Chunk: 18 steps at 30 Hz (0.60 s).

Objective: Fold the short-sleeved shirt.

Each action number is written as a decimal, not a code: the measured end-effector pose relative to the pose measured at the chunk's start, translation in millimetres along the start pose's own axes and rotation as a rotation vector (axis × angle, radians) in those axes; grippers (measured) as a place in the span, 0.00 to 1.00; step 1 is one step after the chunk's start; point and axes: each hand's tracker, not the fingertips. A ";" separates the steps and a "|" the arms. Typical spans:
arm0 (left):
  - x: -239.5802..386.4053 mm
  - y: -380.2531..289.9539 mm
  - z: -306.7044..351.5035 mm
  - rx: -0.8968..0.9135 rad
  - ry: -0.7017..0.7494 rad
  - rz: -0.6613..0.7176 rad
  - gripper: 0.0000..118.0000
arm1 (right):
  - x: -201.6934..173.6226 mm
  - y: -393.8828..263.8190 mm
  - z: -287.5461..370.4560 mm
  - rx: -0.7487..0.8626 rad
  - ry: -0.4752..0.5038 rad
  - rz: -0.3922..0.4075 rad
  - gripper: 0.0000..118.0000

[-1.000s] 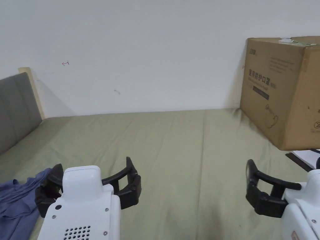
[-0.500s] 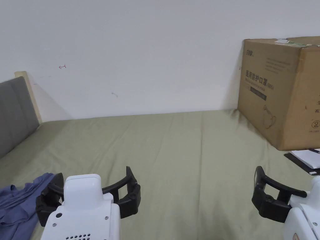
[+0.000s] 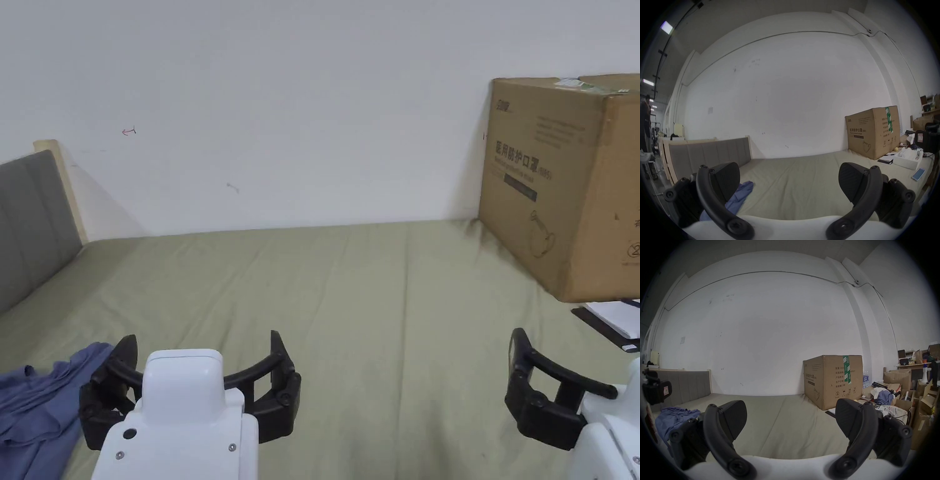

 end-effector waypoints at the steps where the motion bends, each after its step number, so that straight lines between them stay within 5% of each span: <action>1: -0.8 0.9 -1.2 -0.020 -0.012 0.014 1.00 | 1.6 1.3 0.8 0.003 0.004 0.001 0.95; 15: -5.3 3.8 -3.4 -0.056 -0.001 0.039 1.00 | 0.3 2.9 -0.5 -0.009 0.008 0.043 0.94; 17: -4.0 6.9 -1.8 -0.066 -0.017 0.016 1.00 | 1.6 3.2 -0.1 -0.025 0.001 0.033 0.75; 18: -2.1 7.3 -1.3 -0.081 -0.039 0.002 0.98 | 2.2 2.8 -0.2 -0.027 -0.003 0.030 0.32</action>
